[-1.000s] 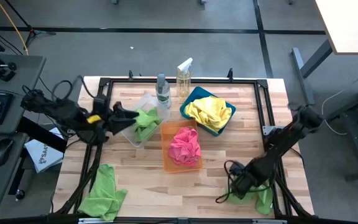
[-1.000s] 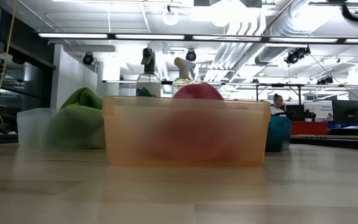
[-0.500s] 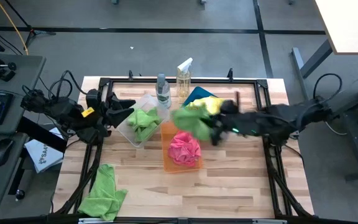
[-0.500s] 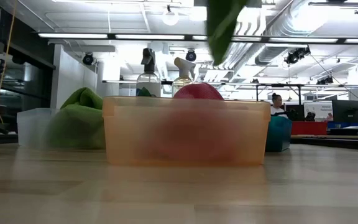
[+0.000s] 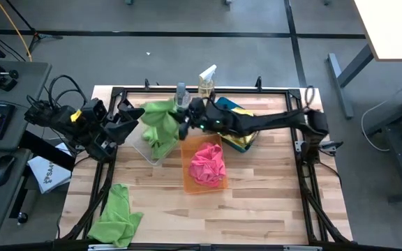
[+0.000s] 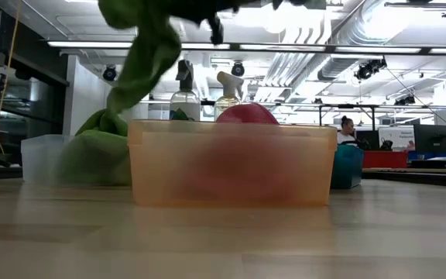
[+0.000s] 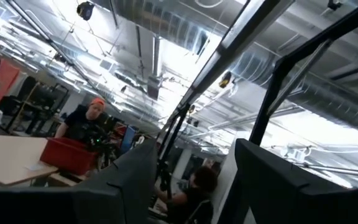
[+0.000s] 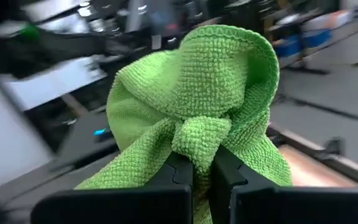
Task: Sort microfiber towel by color & place in baskets
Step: Put the right green towel into the transparent bin, then put the green towel into the transparent bin
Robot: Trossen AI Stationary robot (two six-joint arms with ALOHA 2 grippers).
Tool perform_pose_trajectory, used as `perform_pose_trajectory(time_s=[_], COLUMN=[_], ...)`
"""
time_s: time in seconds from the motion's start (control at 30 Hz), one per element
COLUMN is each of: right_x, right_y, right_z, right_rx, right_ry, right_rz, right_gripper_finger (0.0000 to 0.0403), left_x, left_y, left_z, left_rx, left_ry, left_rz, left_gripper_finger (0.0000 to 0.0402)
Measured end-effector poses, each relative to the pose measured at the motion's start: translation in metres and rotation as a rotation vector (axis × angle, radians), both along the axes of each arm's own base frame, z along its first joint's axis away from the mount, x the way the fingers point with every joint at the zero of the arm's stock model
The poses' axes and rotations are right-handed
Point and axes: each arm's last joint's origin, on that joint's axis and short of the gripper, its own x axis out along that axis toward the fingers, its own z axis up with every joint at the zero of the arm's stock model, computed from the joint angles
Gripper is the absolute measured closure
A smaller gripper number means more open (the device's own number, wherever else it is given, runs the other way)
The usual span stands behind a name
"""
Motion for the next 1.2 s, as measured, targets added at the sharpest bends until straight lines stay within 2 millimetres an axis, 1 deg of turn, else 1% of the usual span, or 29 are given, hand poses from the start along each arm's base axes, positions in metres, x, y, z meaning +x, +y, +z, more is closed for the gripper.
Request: perform_pose_trajectory(time_s=[0.1,0.17,0.37,0.5,0.6,0.67,0.8,0.93,1.0,1.1,1.2], right_x=[0.011,0.016,0.035,0.042,0.043,0.043,0.043,0.040,0.038,0.033,0.024], right_y=[-0.014,-0.019,-0.016,-0.015,-0.015,-0.017,-0.018,-0.018,-0.018,-0.022,-0.027], right_z=[-0.024,-0.042,-0.097,-0.125,-0.141,-0.143,-0.140,-0.126,-0.117,-0.101,-0.078], right_rx=[-0.009,0.026,0.144,0.273,0.357,0.400,0.403,0.361,0.327,0.289,0.247], right_ry=[0.040,0.095,0.177,0.190,0.210,0.204,0.221,0.239,0.236,0.224,0.214], right_rz=[-0.073,-0.074,-0.062,-0.067,-0.089,-0.096,-0.033,0.078,0.131,0.158,0.153], right_gripper_finger=[0.0400,0.0400,0.0400,0.0397,0.0377,0.0350,0.0266,0.0170,0.0132,0.0098,0.0087], left_x=[0.000,0.000,0.001,0.001,0.001,0.001,0.001,0.001,0.001,0.001,0.002], left_y=[0.000,0.000,-0.001,-0.001,-0.001,-0.001,-0.001,-0.001,-0.001,-0.001,-0.001], left_z=[0.000,0.000,-0.001,-0.001,-0.001,-0.001,-0.001,-0.001,-0.001,-0.002,-0.004], left_rx=[0.000,-0.015,-0.006,-0.007,-0.007,-0.007,-0.007,-0.008,-0.007,-0.004,-0.004], left_ry=[0.002,-0.001,0.004,0.004,0.003,0.003,0.003,0.004,0.008,0.021,0.039], left_rz=[-0.002,-0.013,-0.027,-0.027,-0.027,-0.027,-0.027,-0.026,-0.024,-0.020,-0.009], left_gripper_finger=[0.0197,0.0197,0.0197,0.0197,0.0197,0.0197,0.0197,0.0197,0.0197,0.0197,0.0197])
